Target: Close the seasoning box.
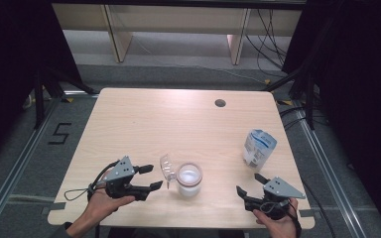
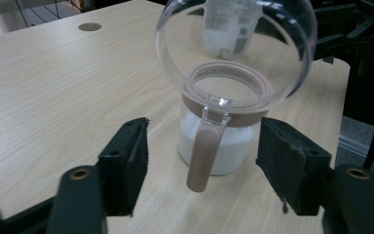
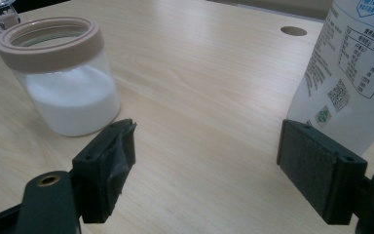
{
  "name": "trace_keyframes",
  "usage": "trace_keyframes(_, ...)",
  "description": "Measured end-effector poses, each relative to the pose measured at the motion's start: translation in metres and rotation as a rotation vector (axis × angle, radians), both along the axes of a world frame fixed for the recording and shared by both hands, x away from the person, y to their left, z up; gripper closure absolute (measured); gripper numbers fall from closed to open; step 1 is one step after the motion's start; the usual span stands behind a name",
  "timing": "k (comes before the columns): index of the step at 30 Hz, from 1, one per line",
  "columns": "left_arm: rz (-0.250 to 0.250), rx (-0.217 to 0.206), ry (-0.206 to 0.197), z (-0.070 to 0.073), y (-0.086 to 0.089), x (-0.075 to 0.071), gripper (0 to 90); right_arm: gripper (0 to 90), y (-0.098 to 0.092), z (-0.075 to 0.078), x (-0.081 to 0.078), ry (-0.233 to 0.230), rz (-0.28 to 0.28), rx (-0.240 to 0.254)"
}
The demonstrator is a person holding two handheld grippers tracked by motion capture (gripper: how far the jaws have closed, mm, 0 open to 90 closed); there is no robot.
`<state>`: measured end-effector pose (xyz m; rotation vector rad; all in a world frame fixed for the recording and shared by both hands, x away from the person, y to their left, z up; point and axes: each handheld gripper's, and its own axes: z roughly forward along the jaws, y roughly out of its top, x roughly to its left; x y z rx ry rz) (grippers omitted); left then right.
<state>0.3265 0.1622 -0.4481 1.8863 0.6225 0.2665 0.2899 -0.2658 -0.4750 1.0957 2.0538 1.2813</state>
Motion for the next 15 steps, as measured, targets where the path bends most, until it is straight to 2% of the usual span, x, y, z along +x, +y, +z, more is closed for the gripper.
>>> trace_keyframes(1, 0.006, 0.011, -0.007, 0.0017, -0.0001, -0.0015, 39.7, 22.9, 0.0006, -0.0006, 0.0005, -0.010, 0.001, 0.000)
trace_keyframes(2, 0.004, 0.001, -0.008, 0.0017, -0.0006, -0.0020, 43.3, 23.1, 0.0019, -0.0011, 0.0004, 0.006, 0.008, 0.023)
trace_keyframes(3, 0.001, 0.012, -0.018, 0.0029, -0.0003, -0.0025, 45.8, 23.2, 0.0014, 0.0002, -0.0007, 0.012, 0.002, 0.002)
trace_keyframes(5, -0.009, 0.002, -0.023, 0.0039, -0.0009, -0.0027, 51.9, 23.4, 0.0018, 0.0005, -0.0012, 0.010, 0.000, -0.008)
trace_keyframes(7, -0.006, 0.013, -0.034, 0.0054, -0.0013, -0.0039, 58.1, 23.6, 0.0022, 0.0008, -0.0019, 0.010, -0.007, -0.009)
trace_keyframes(9, -0.005, 0.009, -0.051, 0.0074, -0.0016, -0.0042, 65.4, 23.9, 0.0020, 0.0005, -0.0016, 0.004, -0.003, -0.012)
trace_keyframes(10, -0.012, -0.010, -0.056, 0.0078, -0.0021, -0.0037, 68.1, 23.9, 0.0018, 0.0006, -0.0013, 0.004, 0.001, -0.011)
trace_keyframes(11, -0.015, 0.002, -0.057, 0.0096, -0.0015, -0.0038, 71.3, 23.9, 0.0020, 0.0006, -0.0016, 0.010, -0.003, -0.009)
trace_keyframes(12, -0.012, -0.009, -0.047, 0.0100, -0.0023, -0.0044, 73.7, 24.0, 0.0025, 0.0007, -0.0023, 0.017, -0.007, -0.004)
trace_keyframes(13, -0.020, -0.009, -0.063, 0.0108, -0.0022, -0.0033, 75.6, 24.0, 0.0026, 0.0003, -0.0019, 0.019, -0.002, -0.005)
trace_keyframes(14, -0.019, -0.012, -0.065, 0.0111, -0.0028, -0.0032, 78.3, 24.0, 0.0024, -0.0001, -0.0014, 0.004, -0.004, -0.012)
trace_keyframes(15, -0.020, -0.010, -0.066, 0.0113, -0.0034, -0.0030, 80.2, 24.0, 0.0029, 0.0002, -0.0022, 0.013, -0.008, -0.007)
